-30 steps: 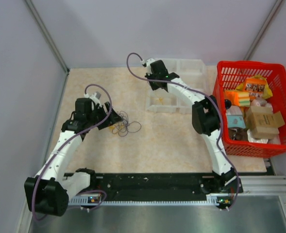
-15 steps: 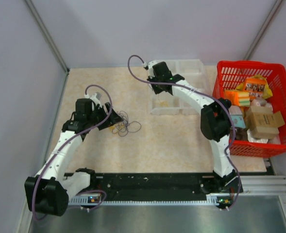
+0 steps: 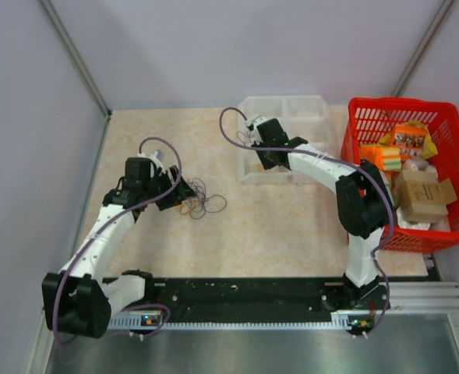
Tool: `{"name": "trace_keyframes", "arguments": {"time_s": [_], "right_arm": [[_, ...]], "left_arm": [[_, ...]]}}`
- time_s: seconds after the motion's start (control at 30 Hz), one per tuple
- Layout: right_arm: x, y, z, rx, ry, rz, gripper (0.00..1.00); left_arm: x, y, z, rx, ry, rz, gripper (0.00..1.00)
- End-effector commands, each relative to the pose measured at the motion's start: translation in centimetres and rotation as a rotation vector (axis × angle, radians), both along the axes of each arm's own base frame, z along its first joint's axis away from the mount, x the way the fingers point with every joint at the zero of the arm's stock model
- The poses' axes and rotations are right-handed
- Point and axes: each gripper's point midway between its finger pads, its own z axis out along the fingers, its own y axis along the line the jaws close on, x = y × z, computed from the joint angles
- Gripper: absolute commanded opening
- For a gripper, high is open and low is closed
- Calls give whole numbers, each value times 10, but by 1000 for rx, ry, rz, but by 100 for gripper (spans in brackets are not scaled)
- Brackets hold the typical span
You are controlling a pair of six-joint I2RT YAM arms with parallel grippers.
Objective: Untangle the cables
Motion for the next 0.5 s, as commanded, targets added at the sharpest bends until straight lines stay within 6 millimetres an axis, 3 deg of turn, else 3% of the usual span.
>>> {"name": "trace_keyframes", "arguments": {"time_s": [0.0,0.07,0.17,0.3,0.37,0.47], "right_arm": [[22,-2,7,11,-49,-44,1],[22,6,23,38,-72,-25,29],[12,19,52,87,-112,10,51],[-8,27,85,130,-150,39,58],[-24,36,102,214,-142,44,58],[-46,46,112,300,-122,82,58]], "left_arm": [[15,15,-12,114,73,38,66],[18,20,-21,153,95,56,66],[25,33,-29,234,100,101,72],[38,42,-38,379,91,70,74],[42,45,-55,453,162,50,73],[51,44,-66,502,188,33,62]]}}
